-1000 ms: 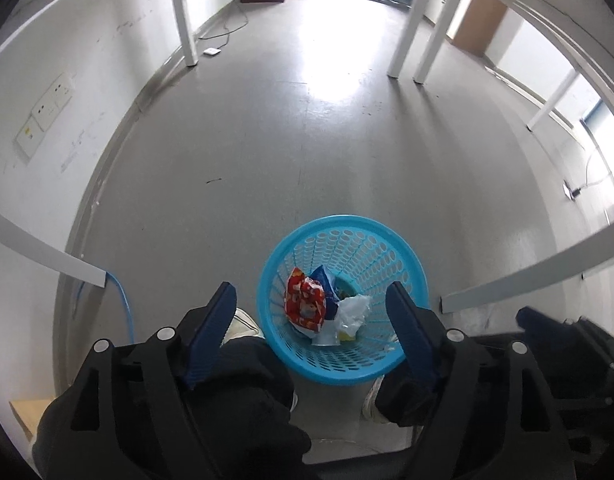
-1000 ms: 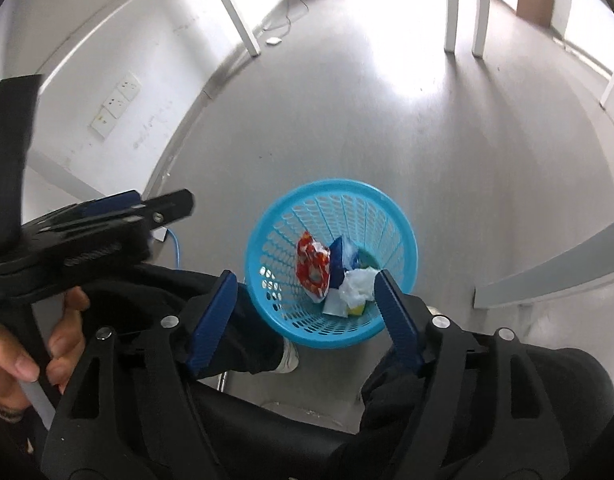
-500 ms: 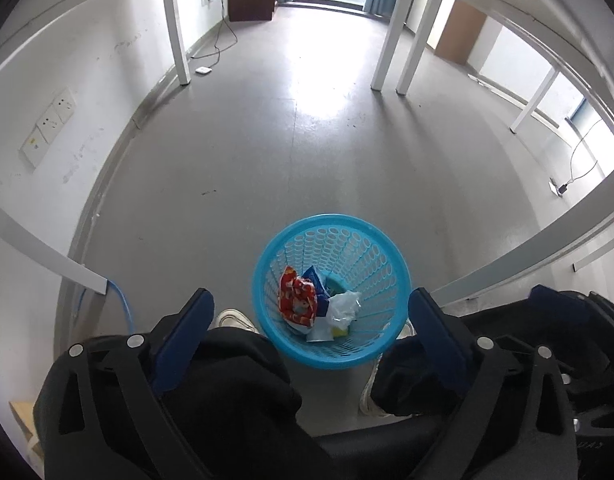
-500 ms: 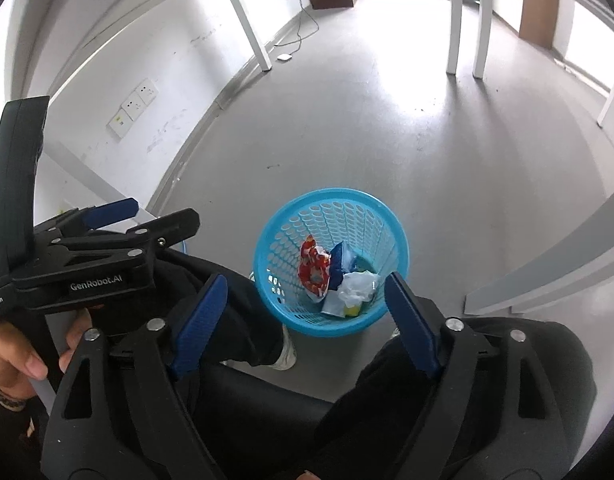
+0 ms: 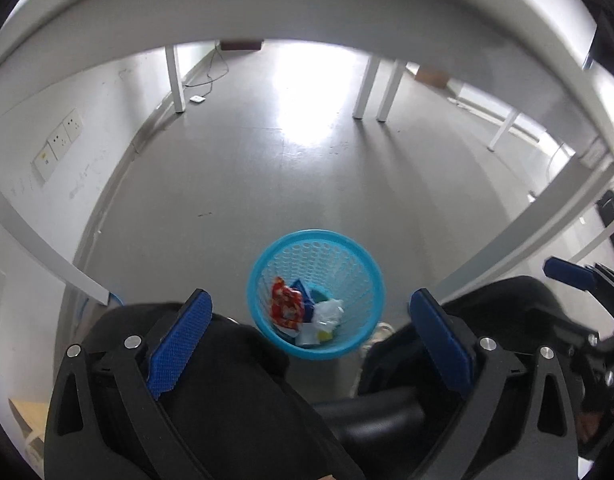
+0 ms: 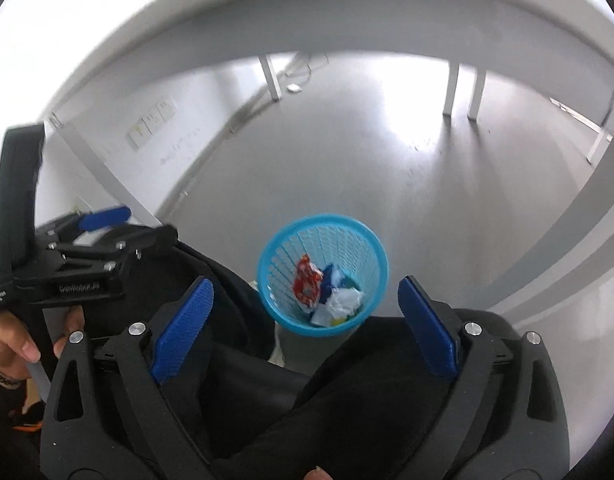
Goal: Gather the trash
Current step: 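Raise both grippers back toward the remaining bag and tub on the table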
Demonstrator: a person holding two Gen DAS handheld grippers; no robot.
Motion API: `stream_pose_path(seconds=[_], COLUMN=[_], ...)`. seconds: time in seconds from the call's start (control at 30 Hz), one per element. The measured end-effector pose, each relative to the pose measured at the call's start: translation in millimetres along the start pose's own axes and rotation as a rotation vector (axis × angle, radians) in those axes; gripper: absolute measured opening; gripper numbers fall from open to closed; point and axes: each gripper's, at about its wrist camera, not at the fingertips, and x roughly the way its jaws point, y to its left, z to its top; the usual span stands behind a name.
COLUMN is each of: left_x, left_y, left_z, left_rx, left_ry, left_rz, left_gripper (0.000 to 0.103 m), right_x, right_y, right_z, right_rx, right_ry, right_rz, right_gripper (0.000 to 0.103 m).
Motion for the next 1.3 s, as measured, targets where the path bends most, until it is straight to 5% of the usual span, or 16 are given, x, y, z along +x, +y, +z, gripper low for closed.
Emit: stream_pose_path(seconds=[0.4,0.73,1.3], left_x=[-75,-124,-128], left_y=[10,21,18], left_z=[36,80,151], left_rx=[0.036,-0.023,0.015], left_ry=[-0.170,-0.320,-0.358], left_rz=[0.031,-0.034,-0.017], left_gripper=[0.097,0.097,0.097], right_x=[-74,-111,-128], right_y=[8,30,28], right_z=[30,75,177], right_rx=[-0.007,-0.087,-0.201], right_ry=[-0.175,-0.291,-0.372], right_rz=[-0.001,-0.032,-0.112], right_gripper=[0.095,0.095,0.095])
